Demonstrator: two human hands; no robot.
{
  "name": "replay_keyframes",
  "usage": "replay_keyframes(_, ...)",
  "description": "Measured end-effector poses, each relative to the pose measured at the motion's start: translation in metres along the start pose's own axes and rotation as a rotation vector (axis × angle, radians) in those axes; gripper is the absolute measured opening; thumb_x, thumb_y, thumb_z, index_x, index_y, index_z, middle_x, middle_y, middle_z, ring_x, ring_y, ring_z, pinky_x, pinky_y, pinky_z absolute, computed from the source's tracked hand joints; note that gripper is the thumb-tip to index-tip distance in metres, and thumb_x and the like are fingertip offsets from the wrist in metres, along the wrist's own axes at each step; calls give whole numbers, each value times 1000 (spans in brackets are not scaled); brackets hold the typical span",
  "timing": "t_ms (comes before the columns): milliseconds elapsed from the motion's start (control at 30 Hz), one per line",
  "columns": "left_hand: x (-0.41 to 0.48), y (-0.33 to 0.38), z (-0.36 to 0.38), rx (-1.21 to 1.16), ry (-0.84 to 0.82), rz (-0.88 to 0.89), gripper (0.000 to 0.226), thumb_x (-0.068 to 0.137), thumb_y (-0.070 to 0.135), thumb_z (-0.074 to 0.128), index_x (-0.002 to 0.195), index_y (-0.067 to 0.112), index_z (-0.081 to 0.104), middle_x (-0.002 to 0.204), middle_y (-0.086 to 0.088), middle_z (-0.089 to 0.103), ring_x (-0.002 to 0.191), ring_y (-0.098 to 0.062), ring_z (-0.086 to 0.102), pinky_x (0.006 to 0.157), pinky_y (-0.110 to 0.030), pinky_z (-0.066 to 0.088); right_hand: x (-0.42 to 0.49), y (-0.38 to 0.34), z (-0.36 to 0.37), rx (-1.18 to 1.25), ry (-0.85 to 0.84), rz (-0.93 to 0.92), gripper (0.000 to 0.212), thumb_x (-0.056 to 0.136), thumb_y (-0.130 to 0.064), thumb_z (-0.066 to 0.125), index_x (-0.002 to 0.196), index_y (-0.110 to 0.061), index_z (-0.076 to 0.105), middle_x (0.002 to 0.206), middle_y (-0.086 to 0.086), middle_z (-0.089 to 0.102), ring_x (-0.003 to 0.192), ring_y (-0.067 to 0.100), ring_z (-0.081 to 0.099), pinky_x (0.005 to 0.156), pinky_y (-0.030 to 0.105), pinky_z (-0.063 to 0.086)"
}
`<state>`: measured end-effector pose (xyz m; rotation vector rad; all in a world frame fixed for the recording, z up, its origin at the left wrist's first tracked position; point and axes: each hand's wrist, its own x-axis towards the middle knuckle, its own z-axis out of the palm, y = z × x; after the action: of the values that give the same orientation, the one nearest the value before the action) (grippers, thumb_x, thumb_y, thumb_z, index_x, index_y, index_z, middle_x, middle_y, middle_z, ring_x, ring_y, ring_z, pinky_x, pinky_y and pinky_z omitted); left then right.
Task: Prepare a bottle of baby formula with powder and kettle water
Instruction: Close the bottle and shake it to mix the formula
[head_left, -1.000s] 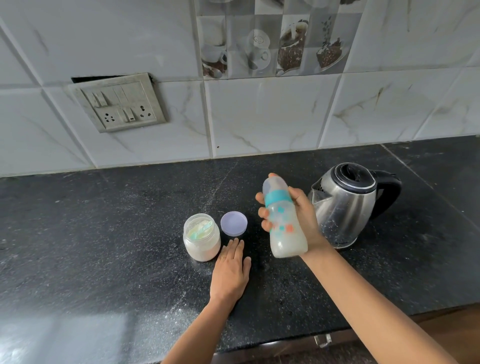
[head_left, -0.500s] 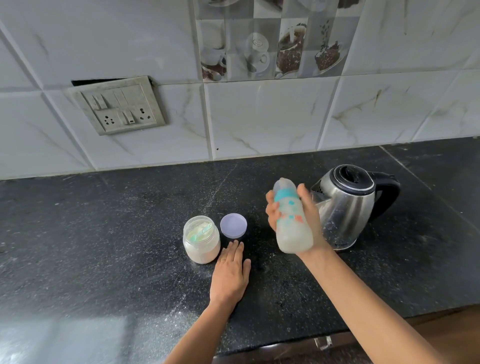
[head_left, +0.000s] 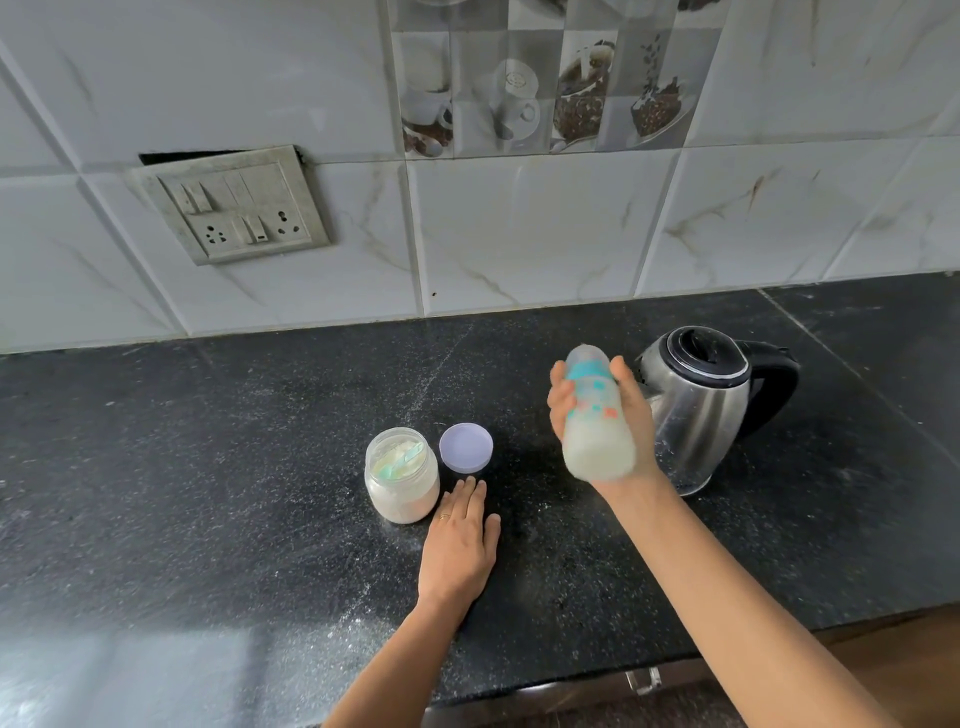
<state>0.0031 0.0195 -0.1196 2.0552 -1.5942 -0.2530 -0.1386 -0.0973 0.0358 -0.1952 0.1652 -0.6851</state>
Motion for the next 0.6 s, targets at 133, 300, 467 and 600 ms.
replay_keyframes(133,-1,0,0,4,-2,7,49,99,33,38,144,12,35,151,-6,34,141,-18,24,116,-26,10,1,-1,-7,-44,24,24,61,68,-23,84,119,-6,55,99,16,63,70,26,65,58,36,58)
replay_keyframes(300,0,1,0,8,1,2,49,99,33,39,143,12,36,150,-6,34,141,-18,24,115,-25,9,1,1,-15,14,62,6,77,53,-19,92,117,-4,52,94,14,65,69,25,67,57,35,58)
replay_keyframes(467,0,1,-1,5,-2,8,49,99,32,39,143,12,36,150,-6,34,141,-19,24,115,-25,7,1,9,-17,-200,-7,32,54,77,-31,76,125,-16,56,100,17,62,68,23,61,55,32,55)
replay_keyframes(600,0,1,-1,7,-6,1,50,99,33,37,144,12,34,151,-5,33,142,-18,23,115,-24,5,2,9,-13,137,25,27,71,63,-17,87,122,-5,50,96,20,63,73,30,67,60,40,58)
